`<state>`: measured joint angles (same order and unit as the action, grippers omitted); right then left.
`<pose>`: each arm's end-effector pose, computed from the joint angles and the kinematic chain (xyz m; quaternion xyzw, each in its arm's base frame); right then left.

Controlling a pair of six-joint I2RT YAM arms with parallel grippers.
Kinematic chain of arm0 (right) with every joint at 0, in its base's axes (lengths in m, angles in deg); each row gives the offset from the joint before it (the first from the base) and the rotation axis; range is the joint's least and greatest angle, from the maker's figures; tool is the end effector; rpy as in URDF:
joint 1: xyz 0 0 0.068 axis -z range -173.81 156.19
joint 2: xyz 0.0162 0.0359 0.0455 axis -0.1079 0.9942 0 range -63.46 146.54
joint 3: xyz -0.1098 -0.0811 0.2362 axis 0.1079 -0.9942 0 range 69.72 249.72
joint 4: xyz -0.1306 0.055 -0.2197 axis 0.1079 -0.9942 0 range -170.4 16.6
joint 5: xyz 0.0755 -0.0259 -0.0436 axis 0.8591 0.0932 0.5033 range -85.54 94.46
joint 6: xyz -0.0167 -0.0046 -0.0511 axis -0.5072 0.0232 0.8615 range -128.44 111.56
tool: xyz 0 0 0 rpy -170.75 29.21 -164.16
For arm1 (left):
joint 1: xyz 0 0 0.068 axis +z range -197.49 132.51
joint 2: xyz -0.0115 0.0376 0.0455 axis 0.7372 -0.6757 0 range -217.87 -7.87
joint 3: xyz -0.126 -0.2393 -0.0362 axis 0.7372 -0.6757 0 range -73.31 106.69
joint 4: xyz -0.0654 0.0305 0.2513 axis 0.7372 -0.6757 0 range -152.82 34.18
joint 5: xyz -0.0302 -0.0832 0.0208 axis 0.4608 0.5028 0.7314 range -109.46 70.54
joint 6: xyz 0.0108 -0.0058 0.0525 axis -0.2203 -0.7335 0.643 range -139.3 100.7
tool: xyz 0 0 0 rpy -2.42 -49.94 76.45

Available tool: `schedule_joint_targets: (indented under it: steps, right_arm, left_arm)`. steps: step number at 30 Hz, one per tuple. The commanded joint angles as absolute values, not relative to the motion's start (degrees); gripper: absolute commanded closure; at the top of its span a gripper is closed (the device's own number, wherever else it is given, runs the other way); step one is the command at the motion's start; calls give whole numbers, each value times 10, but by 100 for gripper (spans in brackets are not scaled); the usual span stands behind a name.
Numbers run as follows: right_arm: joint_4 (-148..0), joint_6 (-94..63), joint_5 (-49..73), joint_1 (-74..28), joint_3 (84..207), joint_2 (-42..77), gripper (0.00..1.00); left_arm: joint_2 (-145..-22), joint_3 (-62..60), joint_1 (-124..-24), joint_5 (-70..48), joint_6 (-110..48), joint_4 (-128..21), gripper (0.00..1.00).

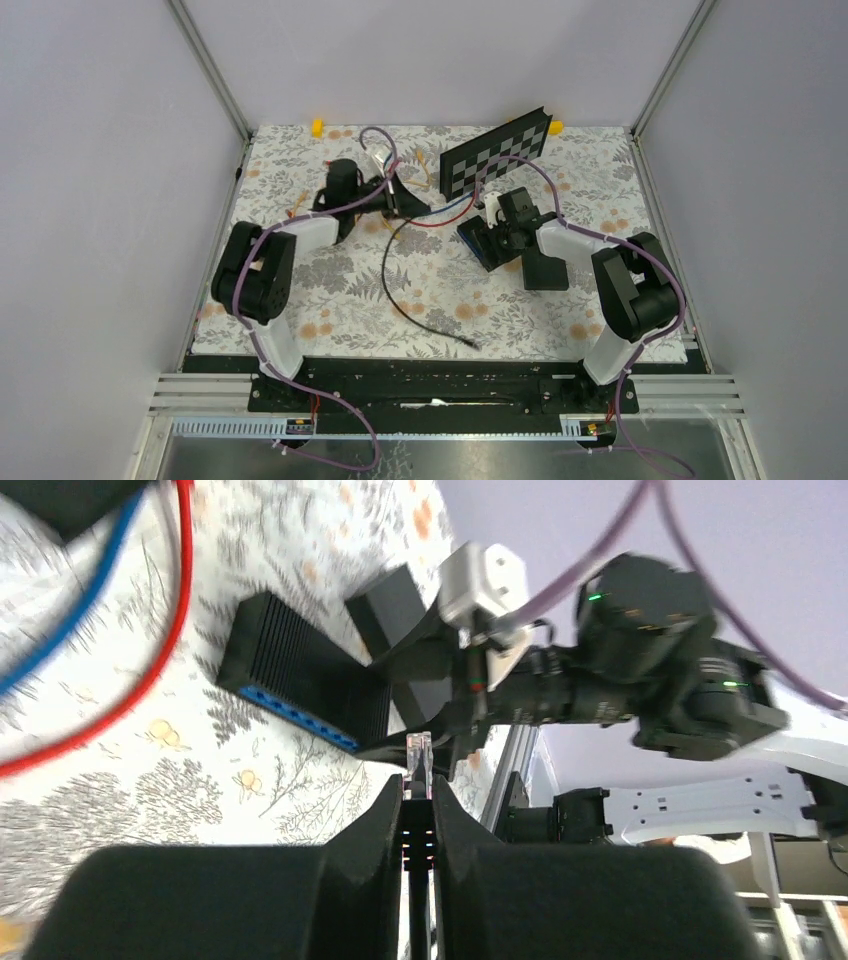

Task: Pull the plug from the switch port
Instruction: Place the connector at the center of the board.

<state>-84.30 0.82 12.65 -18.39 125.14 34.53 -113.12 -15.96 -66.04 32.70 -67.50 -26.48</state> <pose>0.3096 0.1473 0.1655 -0.2971 0.8997 0.1089 0.3008 0.3598 -0.1505 0.1963 0.0615 0.7706 -0.5866 0.2415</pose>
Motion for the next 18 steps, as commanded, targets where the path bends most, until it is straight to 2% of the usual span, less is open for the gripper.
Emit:
schedule_joint_targets:
  steps: [1,5,8,18]
  right_arm:
    - [-847,30,148,-183,1277,346,24]
    - [-850,43,165,-183,1281,341,19]
    - [-851,49,174,-183,1279,341,17]
    - [-860,55,199,-183,1283,357,15]
  left_arm:
    - [-1056,-129,-604,389,-630,-306,100]
    - [-1037,-57,-541,391,-543,-458,100]
    - [-1032,1,-503,332,-448,-574,100]
    - [-1021,-57,-385,201,-424,-436,100]
